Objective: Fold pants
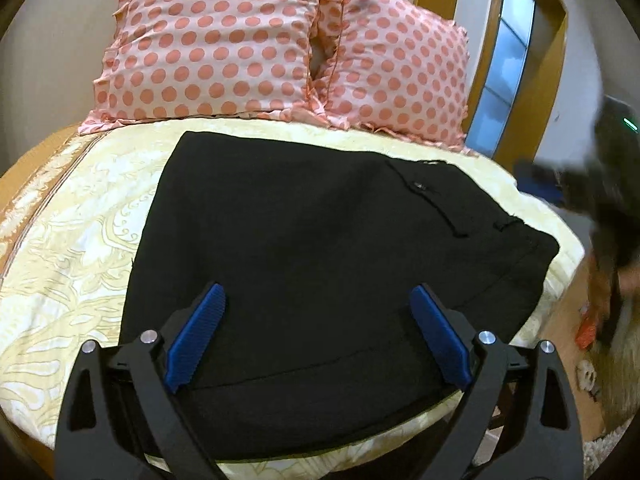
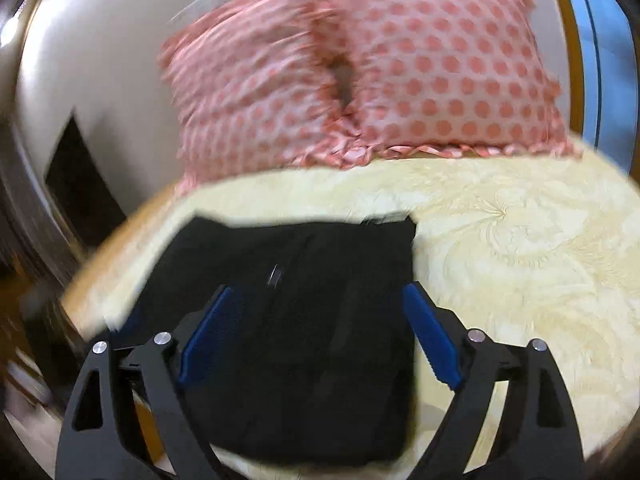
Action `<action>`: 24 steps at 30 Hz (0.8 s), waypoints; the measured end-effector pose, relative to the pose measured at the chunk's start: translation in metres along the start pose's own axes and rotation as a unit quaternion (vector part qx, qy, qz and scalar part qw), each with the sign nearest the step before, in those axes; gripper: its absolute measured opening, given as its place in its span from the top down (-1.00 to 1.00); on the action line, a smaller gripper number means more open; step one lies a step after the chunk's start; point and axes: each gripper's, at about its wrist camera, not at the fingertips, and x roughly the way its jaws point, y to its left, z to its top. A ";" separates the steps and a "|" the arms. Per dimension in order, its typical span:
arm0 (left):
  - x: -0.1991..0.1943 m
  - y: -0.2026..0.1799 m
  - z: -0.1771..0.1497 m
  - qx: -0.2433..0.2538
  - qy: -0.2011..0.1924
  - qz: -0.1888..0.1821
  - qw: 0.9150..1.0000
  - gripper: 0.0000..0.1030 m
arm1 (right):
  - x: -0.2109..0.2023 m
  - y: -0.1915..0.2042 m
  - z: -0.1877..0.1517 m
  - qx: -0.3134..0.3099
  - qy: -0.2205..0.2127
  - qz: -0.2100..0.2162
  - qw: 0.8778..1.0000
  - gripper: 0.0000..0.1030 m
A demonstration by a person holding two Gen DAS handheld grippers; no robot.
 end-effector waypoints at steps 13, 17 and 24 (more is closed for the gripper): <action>-0.003 -0.001 -0.005 0.009 -0.013 -0.019 1.000 -0.88 | 0.093 -0.053 0.015 0.053 0.144 0.012 0.988 -0.29; -0.001 -0.003 -0.005 0.015 -0.013 -0.019 1.000 -0.96 | 0.093 -0.049 0.015 0.024 0.140 0.005 0.990 -0.26; -0.001 -0.003 -0.006 0.018 -0.013 -0.018 1.000 -0.96 | 0.078 -0.022 0.009 -0.081 0.087 -0.022 0.993 0.22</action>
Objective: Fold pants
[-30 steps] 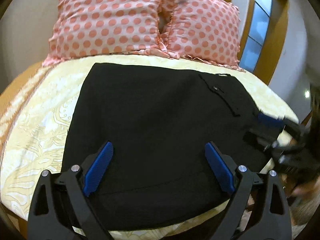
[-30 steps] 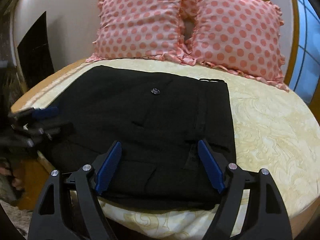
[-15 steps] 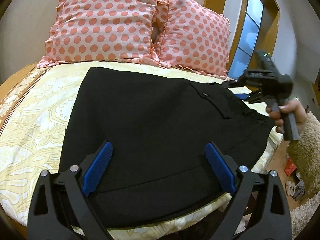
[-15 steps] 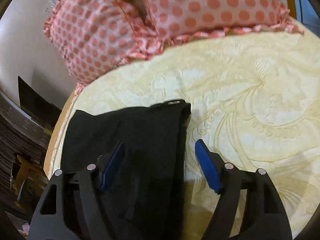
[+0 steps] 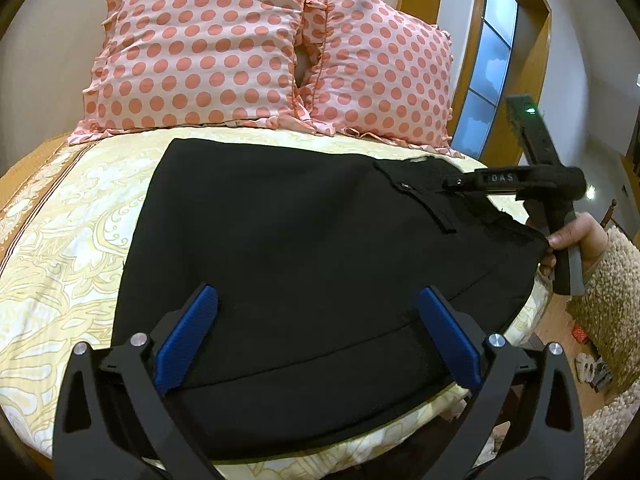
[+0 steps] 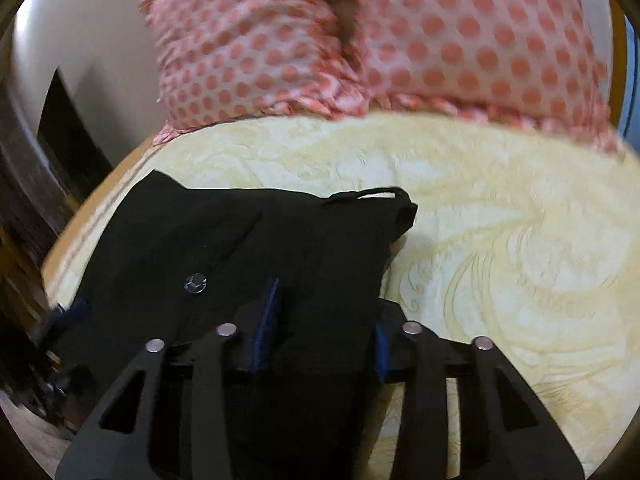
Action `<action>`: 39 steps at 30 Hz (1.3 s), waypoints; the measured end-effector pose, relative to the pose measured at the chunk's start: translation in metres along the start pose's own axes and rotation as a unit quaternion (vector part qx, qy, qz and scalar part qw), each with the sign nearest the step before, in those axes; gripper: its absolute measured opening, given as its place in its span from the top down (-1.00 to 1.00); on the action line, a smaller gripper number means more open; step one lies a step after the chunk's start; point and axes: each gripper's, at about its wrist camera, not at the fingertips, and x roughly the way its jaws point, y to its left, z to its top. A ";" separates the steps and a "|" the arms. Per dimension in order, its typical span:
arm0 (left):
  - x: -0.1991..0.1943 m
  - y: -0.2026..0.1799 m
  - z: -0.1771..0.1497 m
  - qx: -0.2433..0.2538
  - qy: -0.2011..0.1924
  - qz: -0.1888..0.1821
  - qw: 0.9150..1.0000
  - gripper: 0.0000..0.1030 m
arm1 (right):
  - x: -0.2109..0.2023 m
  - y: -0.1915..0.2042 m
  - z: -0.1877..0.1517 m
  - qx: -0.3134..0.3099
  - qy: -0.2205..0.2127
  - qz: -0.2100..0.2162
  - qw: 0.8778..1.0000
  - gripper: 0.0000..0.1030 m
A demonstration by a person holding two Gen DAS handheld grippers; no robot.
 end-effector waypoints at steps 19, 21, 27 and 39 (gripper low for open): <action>-0.028 0.080 0.065 -0.142 -0.009 -0.046 0.989 -0.88 | -0.004 0.003 -0.003 -0.035 -0.025 0.045 0.998 0.59; -0.020 0.105 0.078 -0.178 0.010 -0.040 0.983 -0.73 | 0.002 -0.002 -0.005 -0.021 -0.017 0.046 0.999 0.59; 0.033 0.144 0.091 -0.234 0.113 -0.047 0.965 -0.43 | 0.009 -0.013 -0.004 0.008 0.000 0.056 0.998 0.47; 0.062 0.137 0.092 -0.185 0.155 -0.015 0.970 0.80 | 0.009 -0.015 -0.006 0.013 -0.011 0.072 0.997 0.58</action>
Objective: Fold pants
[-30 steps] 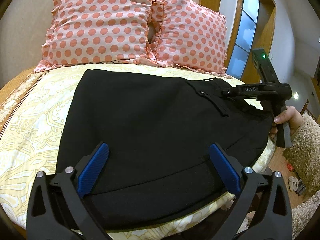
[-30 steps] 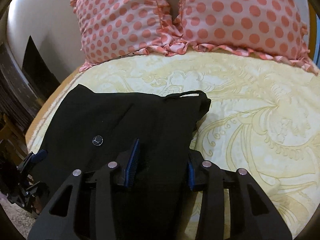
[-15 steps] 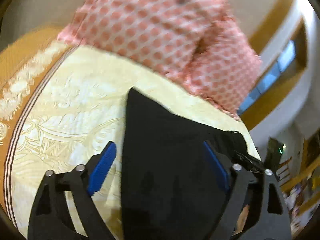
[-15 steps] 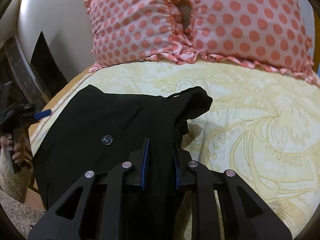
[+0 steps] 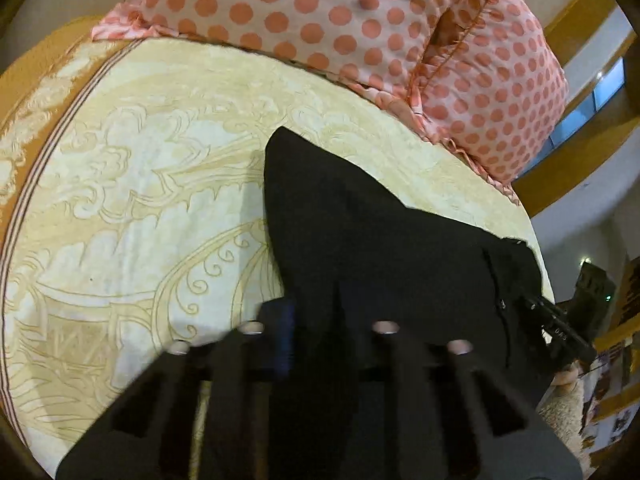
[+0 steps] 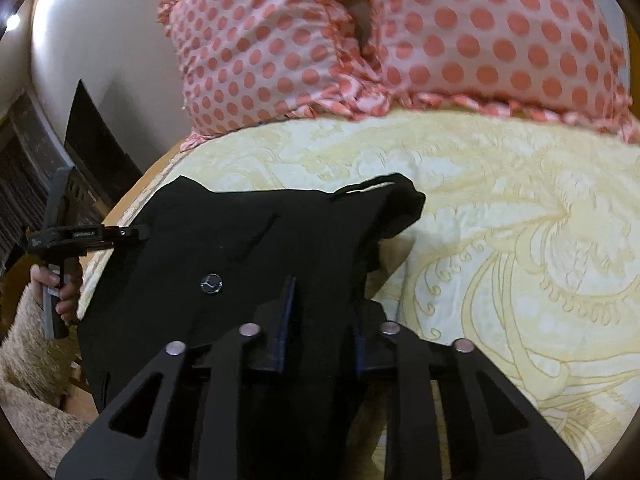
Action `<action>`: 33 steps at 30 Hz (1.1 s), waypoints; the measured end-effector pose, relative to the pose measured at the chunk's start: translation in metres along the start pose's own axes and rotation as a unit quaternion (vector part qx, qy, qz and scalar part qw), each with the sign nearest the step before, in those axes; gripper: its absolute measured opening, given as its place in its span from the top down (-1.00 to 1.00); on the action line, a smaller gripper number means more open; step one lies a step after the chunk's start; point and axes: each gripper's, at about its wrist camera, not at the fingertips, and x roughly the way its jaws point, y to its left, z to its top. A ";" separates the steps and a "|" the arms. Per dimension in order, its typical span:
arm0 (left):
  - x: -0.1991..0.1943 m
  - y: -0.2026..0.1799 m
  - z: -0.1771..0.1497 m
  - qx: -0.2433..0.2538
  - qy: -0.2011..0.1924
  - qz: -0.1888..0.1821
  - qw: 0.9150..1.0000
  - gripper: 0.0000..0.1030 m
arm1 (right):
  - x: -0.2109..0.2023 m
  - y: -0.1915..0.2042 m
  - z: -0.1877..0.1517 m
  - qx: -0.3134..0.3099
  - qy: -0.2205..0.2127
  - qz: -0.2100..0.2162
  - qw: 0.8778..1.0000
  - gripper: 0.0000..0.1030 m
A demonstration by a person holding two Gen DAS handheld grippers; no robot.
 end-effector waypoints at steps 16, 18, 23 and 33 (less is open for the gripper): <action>-0.006 -0.042 0.047 0.059 -0.050 0.036 0.996 0.92 | -0.003 -0.002 0.053 -0.029 -0.040 -0.025 0.998 0.66; -0.002 -0.050 0.067 0.065 -0.065 0.038 0.995 0.92 | 0.002 -0.008 0.076 -0.034 -0.052 -0.040 0.997 0.66; 0.031 -0.060 0.119 0.078 -0.088 0.068 0.991 0.91 | 0.024 -0.034 0.110 -0.010 -0.064 -0.064 0.996 0.66; 0.086 -0.016 0.123 0.001 -0.022 0.098 0.995 0.34 | 0.074 -0.065 0.094 0.056 0.004 -0.121 0.991 0.21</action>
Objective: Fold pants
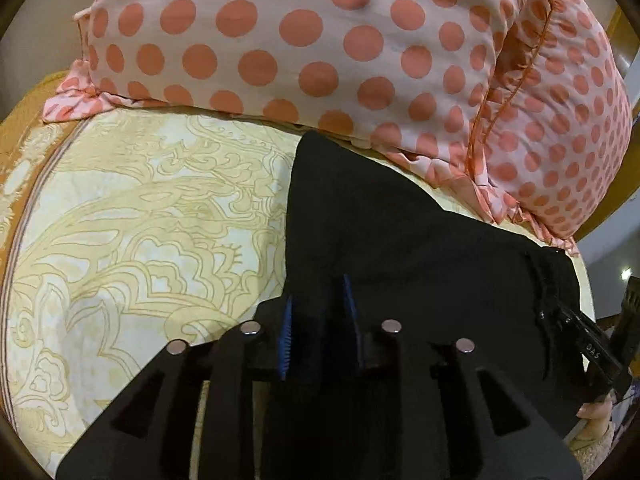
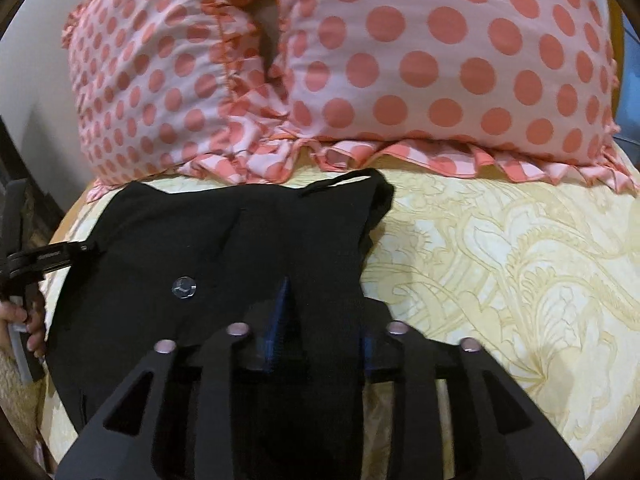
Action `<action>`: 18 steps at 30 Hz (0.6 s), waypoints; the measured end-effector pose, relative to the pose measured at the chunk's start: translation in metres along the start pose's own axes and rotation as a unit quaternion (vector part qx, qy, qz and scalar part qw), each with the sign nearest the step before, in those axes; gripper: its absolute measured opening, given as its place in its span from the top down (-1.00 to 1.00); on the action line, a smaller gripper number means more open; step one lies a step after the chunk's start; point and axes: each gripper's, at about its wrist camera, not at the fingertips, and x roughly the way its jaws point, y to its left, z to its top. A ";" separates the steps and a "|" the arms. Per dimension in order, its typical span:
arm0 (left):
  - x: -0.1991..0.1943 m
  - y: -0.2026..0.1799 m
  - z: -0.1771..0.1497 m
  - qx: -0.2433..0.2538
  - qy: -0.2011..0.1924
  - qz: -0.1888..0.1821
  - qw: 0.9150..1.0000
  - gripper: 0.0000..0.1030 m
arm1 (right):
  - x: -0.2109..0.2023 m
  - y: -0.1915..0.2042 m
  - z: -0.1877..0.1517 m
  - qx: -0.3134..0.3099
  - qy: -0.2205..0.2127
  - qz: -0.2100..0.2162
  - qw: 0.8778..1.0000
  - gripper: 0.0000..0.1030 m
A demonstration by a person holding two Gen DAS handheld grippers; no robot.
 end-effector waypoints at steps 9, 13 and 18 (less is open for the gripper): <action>-0.093 -0.032 -0.049 0.079 -0.108 0.015 0.991 -0.70 | -0.095 0.013 -0.023 0.009 -0.092 -0.037 0.995 -0.09; -0.102 -0.055 -0.078 0.104 -0.079 -0.052 0.990 -0.80 | -0.101 0.055 -0.046 -0.059 -0.073 -0.025 0.995 -0.43; -0.062 -0.067 -0.097 0.118 -0.003 -0.038 0.992 -0.79 | -0.065 0.086 -0.077 -0.132 0.016 -0.074 0.988 -0.52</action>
